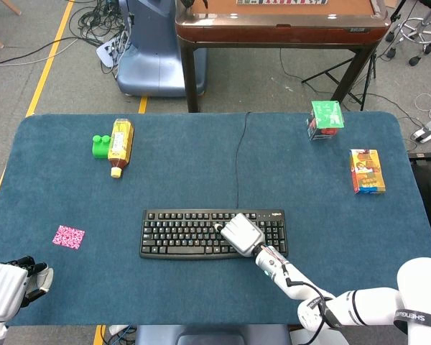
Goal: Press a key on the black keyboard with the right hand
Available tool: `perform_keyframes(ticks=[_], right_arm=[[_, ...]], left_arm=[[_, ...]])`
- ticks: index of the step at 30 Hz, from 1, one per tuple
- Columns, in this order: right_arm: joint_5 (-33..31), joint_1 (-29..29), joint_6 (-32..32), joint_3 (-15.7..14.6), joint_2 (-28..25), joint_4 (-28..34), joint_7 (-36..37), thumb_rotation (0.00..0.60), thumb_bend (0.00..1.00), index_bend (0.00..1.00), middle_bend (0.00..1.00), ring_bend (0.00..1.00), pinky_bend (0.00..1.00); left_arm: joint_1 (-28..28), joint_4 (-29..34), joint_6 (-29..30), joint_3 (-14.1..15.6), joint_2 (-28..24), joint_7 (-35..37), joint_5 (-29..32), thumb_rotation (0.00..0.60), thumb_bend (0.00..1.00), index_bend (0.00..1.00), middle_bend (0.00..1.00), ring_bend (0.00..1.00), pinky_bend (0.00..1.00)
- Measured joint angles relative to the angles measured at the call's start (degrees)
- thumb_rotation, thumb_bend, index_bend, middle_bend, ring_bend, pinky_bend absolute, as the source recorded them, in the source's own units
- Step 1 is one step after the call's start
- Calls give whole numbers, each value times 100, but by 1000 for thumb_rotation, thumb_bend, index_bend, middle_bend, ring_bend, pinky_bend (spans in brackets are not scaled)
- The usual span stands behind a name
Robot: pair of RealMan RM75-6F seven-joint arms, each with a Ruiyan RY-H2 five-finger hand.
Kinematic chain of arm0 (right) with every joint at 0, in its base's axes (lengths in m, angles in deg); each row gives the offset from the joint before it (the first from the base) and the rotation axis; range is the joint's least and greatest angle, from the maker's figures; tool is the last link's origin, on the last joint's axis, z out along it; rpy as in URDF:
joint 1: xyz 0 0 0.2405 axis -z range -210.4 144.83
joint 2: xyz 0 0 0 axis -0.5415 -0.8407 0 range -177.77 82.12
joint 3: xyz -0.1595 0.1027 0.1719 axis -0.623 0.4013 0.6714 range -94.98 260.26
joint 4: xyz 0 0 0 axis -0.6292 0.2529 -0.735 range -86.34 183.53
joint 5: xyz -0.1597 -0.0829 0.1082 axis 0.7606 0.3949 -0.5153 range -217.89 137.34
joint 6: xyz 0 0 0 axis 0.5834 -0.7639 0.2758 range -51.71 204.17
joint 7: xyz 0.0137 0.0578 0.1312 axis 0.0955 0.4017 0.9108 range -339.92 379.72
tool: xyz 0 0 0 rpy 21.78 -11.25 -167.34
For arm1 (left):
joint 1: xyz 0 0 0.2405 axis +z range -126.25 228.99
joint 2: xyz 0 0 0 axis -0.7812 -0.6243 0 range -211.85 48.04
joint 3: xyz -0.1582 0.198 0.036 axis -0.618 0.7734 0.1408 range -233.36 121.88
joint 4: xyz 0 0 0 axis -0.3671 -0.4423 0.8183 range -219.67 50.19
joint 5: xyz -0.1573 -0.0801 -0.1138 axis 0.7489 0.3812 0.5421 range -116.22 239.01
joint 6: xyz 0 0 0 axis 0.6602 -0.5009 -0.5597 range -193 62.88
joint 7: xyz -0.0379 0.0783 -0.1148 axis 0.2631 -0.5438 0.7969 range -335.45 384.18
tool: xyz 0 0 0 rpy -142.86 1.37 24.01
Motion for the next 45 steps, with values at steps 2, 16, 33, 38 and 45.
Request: perform_keyframes(ticks=[2,16,33,38,45], right_arm=[[-11,-23,27,-33,-3,14,15,600,999,247,882,898,1000],[-93,-150,67,-178,78,-93,191,600,999,247,882,898,1000],[-24,-217,10,-297,225,-376,505,600,999,247,882,898,1000],[163,-188,140,-293,128,-260,580,600,999,247,872,889,1000],[566,-70,416,-347,-303,189,664,600,997,346,817,843,1000]], left_arm=[[-1,0,-7,-2,-1,-2,3,600,520,533,963,656,827],[10,12,8,-11,-17,18,2,600,520,532,964,656,827],[19,19,21,-22,-45,76,11,600,520,533,964,656,827],[18,2,9,-22,-35,65,14,600,520,532,964,656,828],[18,-1,-3,-22,-34,52,17,600,520,532,964,656,827]])
